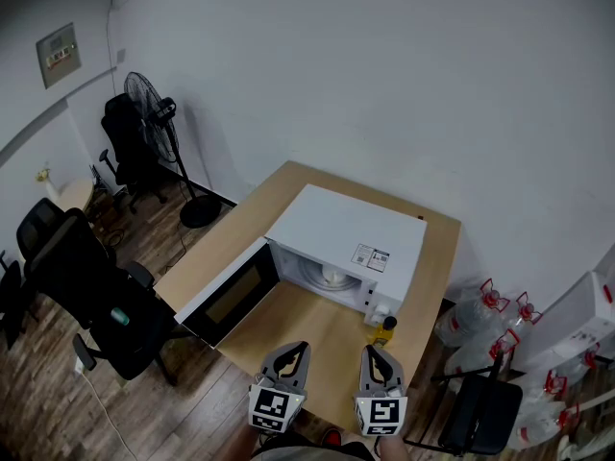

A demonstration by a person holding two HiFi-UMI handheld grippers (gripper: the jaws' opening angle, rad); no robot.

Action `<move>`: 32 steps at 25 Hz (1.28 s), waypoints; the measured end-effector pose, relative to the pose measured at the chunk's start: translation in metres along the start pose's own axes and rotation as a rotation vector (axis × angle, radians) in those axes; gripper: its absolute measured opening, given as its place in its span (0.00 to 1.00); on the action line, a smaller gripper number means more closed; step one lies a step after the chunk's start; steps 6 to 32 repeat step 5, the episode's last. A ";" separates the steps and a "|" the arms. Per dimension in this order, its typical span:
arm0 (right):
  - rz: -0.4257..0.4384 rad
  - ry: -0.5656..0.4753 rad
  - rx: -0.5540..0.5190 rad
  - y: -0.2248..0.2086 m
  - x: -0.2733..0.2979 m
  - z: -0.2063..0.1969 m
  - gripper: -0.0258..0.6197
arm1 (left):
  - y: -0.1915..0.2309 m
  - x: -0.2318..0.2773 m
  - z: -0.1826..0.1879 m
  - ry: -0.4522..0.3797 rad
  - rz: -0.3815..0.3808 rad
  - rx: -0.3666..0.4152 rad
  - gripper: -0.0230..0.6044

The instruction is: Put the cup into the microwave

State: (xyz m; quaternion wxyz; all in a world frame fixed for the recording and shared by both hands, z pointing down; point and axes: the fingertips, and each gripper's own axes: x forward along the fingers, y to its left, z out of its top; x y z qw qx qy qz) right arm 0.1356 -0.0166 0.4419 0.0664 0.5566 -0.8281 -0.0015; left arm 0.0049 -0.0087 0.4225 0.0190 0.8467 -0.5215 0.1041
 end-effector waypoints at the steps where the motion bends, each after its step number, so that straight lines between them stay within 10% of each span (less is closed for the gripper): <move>1: 0.000 -0.001 0.001 0.000 0.000 0.000 0.07 | 0.000 0.000 0.000 0.000 0.000 0.000 0.08; 32: 0.008 -0.003 -0.002 -0.001 0.000 0.000 0.07 | -0.002 0.001 -0.001 0.004 -0.003 0.003 0.08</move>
